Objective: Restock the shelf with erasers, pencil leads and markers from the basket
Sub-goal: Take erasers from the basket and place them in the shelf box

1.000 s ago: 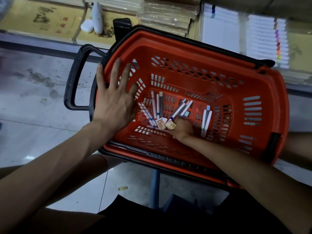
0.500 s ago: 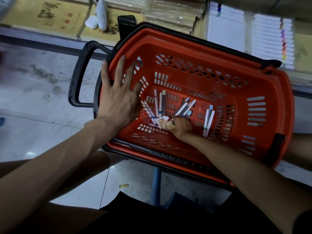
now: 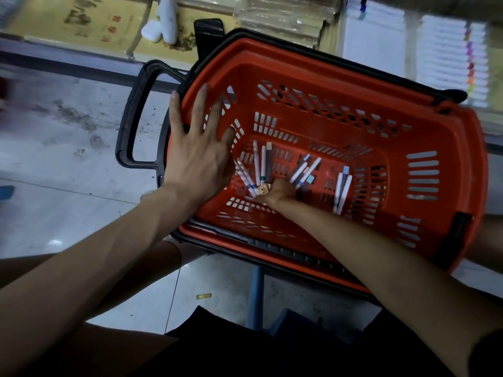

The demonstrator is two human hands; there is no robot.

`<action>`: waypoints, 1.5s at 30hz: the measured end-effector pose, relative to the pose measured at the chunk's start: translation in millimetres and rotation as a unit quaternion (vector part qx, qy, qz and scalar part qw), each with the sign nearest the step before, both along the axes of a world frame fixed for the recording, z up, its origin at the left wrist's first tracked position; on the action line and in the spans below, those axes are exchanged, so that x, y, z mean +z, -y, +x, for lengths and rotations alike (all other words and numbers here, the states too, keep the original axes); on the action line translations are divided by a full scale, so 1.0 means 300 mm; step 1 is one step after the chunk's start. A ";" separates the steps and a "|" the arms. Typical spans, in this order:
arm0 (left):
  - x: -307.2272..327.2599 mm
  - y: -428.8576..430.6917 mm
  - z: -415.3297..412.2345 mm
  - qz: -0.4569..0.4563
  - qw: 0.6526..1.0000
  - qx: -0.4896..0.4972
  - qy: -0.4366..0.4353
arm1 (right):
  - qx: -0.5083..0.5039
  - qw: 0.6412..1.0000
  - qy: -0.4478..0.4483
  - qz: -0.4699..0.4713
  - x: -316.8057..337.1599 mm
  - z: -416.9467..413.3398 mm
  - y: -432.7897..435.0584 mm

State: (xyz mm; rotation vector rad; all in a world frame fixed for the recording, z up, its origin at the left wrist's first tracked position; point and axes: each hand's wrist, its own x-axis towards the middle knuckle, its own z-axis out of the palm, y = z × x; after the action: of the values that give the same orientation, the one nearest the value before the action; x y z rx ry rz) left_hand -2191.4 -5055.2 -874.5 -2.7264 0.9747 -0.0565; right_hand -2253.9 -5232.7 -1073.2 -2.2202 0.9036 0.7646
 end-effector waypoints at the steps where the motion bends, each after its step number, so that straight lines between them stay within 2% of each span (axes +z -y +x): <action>1: 0.000 0.000 0.000 -0.003 1.000 0.000 0.000 | 0.001 1.000 0.000 -0.017 0.009 0.001 -0.014; 7: 0.002 -0.002 -0.003 -0.012 1.000 0.000 -0.002 | 0.008 0.997 0.012 -0.073 0.015 -0.009 -0.009; 13: -0.001 -0.002 -0.012 -0.011 1.000 -0.001 -0.001 | -0.010 0.999 0.008 -0.041 0.020 0.005 -0.010; 20: -0.003 -0.001 -0.009 -0.014 1.000 -0.002 0.002 | -0.017 0.998 0.041 -0.052 0.025 0.007 -0.047; 27: 0.004 0.022 0.004 0.006 1.000 0.015 -0.010 | -0.042 0.997 0.056 -0.015 0.084 -0.023 0.052; 34: 0.025 0.067 0.037 -0.022 0.997 0.065 -0.036 | -0.030 0.990 0.131 0.043 0.309 0.025 0.239; 38: 0.029 0.100 0.112 -0.050 0.996 0.072 -0.033 | 0.019 0.984 0.179 0.017 0.494 0.067 0.341; 45: 0.066 0.163 0.141 -0.094 0.993 0.072 -0.020 | 0.045 0.965 0.256 0.040 0.764 0.126 0.392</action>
State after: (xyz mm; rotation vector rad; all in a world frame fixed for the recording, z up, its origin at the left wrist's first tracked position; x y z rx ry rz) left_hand -2149.2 -5104.1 -854.6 -2.9739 0.8180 -0.0713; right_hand -2216.0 -5350.2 -844.1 -2.2391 0.5093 0.2320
